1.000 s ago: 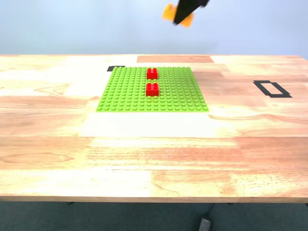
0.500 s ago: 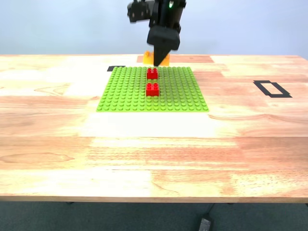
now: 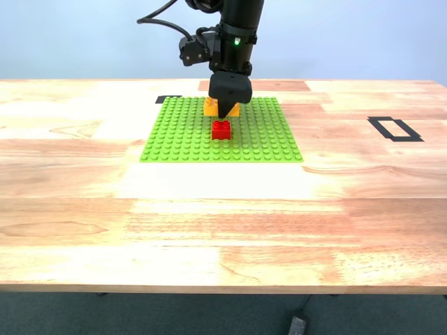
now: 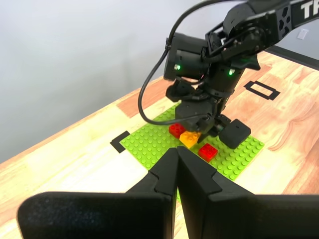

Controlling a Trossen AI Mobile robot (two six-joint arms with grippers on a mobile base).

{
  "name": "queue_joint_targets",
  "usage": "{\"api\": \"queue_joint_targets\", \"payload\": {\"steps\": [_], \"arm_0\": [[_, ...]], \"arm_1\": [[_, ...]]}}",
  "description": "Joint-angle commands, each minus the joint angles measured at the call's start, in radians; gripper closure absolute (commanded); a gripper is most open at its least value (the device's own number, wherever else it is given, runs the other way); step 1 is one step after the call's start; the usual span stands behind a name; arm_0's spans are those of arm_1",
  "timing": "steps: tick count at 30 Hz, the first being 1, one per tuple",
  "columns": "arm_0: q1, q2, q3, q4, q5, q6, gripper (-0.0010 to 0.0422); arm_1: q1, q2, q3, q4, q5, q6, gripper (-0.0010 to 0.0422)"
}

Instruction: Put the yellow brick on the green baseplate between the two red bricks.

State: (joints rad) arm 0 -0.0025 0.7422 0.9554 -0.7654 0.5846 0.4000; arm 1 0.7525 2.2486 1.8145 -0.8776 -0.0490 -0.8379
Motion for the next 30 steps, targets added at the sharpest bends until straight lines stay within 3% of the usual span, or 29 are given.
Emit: {"api": "queue_joint_targets", "payload": {"steps": [1, 18, 30], "arm_0": [[0.0, 0.001, 0.001, 0.0, 0.0, 0.0, 0.0413], [0.0, -0.008, 0.0, -0.001, 0.0, 0.0, 0.0413], [0.0, -0.008, 0.0, 0.004, 0.001, 0.0, 0.0413]], "arm_1": [[-0.001, 0.001, -0.008, 0.013, -0.001, -0.001, 0.0381], [0.0, -0.01, -0.083, 0.094, 0.002, -0.007, 0.0372], [0.009, 0.003, -0.083, 0.1, 0.0, -0.004, 0.0232]]}}
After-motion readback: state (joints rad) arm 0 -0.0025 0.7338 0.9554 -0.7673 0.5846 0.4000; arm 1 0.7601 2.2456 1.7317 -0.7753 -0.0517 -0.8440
